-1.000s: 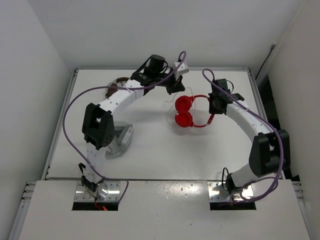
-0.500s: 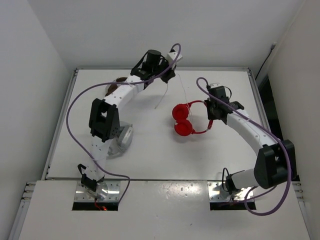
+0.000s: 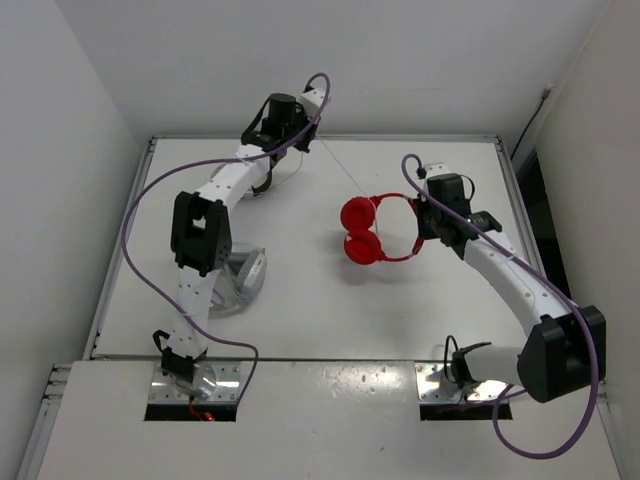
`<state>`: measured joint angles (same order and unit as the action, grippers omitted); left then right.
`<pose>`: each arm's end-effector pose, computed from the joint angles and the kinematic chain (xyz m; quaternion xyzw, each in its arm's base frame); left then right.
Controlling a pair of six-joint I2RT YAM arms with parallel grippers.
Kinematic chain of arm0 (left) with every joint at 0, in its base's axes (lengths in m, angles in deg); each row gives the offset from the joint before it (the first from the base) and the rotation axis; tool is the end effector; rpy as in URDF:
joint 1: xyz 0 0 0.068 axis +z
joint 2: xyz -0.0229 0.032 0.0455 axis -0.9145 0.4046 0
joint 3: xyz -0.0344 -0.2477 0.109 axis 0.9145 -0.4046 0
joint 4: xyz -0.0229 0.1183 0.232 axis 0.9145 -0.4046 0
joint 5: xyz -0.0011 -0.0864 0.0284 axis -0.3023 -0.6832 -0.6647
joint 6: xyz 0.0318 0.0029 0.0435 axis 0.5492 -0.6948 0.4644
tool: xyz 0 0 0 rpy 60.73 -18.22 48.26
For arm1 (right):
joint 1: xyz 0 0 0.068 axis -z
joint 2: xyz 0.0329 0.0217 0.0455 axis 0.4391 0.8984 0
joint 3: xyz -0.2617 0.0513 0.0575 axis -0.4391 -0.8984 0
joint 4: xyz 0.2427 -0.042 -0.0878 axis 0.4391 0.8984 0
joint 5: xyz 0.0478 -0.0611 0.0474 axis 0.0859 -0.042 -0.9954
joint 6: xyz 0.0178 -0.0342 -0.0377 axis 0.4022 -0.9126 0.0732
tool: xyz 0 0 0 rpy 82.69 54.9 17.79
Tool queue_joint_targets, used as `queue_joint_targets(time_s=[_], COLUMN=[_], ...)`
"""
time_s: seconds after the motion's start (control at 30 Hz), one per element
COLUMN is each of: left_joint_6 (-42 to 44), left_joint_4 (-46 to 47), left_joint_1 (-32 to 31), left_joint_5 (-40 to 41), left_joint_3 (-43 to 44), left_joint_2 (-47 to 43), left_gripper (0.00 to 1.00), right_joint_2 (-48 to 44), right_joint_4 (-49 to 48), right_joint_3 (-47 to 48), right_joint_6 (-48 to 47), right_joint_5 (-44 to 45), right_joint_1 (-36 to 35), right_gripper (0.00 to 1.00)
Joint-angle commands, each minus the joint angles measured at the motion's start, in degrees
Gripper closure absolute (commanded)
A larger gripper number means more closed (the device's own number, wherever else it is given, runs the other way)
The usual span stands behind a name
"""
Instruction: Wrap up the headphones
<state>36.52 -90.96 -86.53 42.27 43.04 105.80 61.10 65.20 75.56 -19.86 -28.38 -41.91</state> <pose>0.5071 -0.1947 0.2924 0.2504 0.7890 -0.1243 0.5470 0.2650 0.0679 0.2636 0.0035 0.9207 -0.0018 0.3901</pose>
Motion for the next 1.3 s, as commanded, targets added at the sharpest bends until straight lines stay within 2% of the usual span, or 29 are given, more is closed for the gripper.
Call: queue_joint_targets(time_s=[0.0,0.07,0.1,0.23,0.47,0.6,0.7,0.83,1.03,1.13,1.23,1.27], left_joint_6=[1.3,1.3,2.2,5.9,12.8,14.5,12.6,9.0,2.9,2.3,2.3,2.3], left_joint_4=[3.8,3.8,3.8,5.2,4.7,1.0,-0.2,2.1,10.5,13.6,14.2,14.2], left_joint_1=[2.4,2.4,2.9,2.9,-3.0,-9.1,-15.5,-20.5,-21.6,-21.6,-21.6,-21.6], left_joint_5=[4.4,1.6,-3.1,-13.1,-26.6,-33.5,-34.8,-33.5,-30.3,-29.7,-29.1,-28.2], left_joint_3=[-2.2,-5.2,-6.8,-20.8,-41.9,-47.1,-48.6,-50.0,-51.9,-53.2,-53.2,-53.2], left_joint_2=[-1.6,-3.1,-5.1,-11.9,-25.0,-29.4,-29.4,-25.4,-19.1,-17.7,-17.2,-17.2], left_gripper=[1.00,1.00,1.00,1.00,1.00,1.00,1.00,1.00,1.00,0.96,0.78,0.75], right_joint_2=[-2.7,-2.7,-2.7,-2.0,1.9,3.0,3.7,5.3,7.1,7.7,9.1,9.6], right_joint_4=[0.8,2.1,2.1,4.5,9.0,10.8,12.0,12.6,13.1,13.8,14.3,14.3], right_joint_3=[0.5,1.2,2.6,5.2,8.7,8.8,8.8,8.8,7.7,7.7,7.7,7.7], right_joint_6=[-1.0,-0.2,0.8,4.8,11.3,13.3,15.3,16.0,16.0,16.0,15.4,14.7], right_joint_5=[-3.0,-4.2,-4.9,-10.3,-17.5,-20.4,-21.7,-21.9,-18.5,-16.4,-13.9,-13.2], right_joint_1=[1.7,3.2,3.9,10.5,19.4,22.2,22.7,22.7,22.7,22.7,22.1,22.1], right_gripper=[1.00,1.00,1.00,1.00,1.00,1.00,1.00,1.00,1.00,1.00,1.00,1.00])
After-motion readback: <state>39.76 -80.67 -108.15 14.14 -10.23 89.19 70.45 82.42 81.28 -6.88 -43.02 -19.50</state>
